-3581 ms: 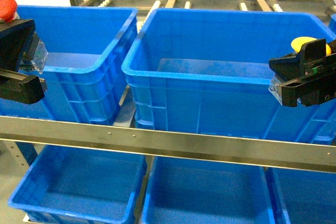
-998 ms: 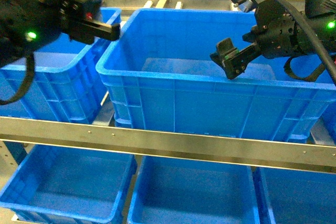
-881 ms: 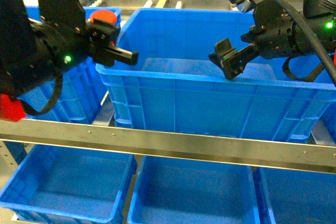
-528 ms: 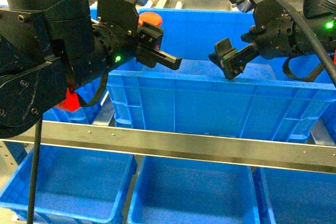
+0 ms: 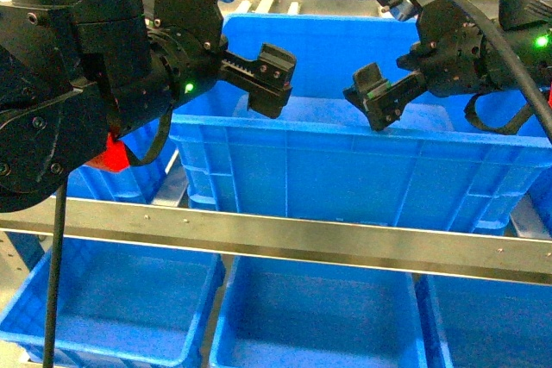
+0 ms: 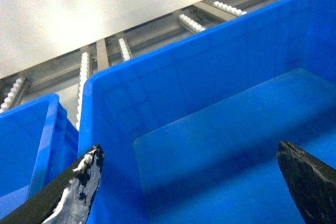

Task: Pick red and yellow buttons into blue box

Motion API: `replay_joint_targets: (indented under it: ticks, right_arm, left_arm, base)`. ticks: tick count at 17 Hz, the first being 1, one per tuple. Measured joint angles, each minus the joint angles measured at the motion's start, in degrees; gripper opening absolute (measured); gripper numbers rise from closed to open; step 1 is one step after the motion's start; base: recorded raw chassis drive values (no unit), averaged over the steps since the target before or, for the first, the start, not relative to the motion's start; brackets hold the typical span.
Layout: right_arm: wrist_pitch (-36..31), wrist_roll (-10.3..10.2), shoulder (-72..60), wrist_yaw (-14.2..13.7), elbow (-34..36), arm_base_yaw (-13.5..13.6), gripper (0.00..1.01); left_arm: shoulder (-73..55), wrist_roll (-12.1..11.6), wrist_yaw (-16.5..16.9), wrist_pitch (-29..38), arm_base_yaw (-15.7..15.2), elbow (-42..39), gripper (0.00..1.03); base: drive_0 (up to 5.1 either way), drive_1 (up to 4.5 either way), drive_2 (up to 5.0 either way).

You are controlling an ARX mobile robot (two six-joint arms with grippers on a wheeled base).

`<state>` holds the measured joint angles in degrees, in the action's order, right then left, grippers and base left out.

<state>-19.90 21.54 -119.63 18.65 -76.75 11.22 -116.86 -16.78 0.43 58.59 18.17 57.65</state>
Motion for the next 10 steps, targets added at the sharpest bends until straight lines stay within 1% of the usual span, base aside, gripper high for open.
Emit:
replay_joint_targets:
  ticks: [7,8,9,10]
  right_arm:
    - [0.0,0.0,0.0,0.0,0.0,0.0,0.98]
    - [-1.8,-0.7,0.0,-1.1,0.2,0.1,0.97]
    - [-14.4,-4.2,0.1,-10.3,4.1,0.8,0.89]
    - [-26.0,-10.6,3.3,-20.8,12.3,1.0,0.76]
  left_arm:
    - [0.0,0.0,0.0,0.0,0.0,0.0,0.98]
    - [0.0,0.2,-0.6,-0.1,0.0,0.0,0.98]
    - [0.7,3.5,-8.2,1.5,0.4,-1.5,0.88]
    - [4.2,8.4,-13.7,3.2,-0.1,-7.1,0.77]
  base:
    - [0.0,0.0,0.0]
    - [0.0,0.0,0.0]
    - [0.0,0.0,0.0]
    - [0.0,0.0,0.0]
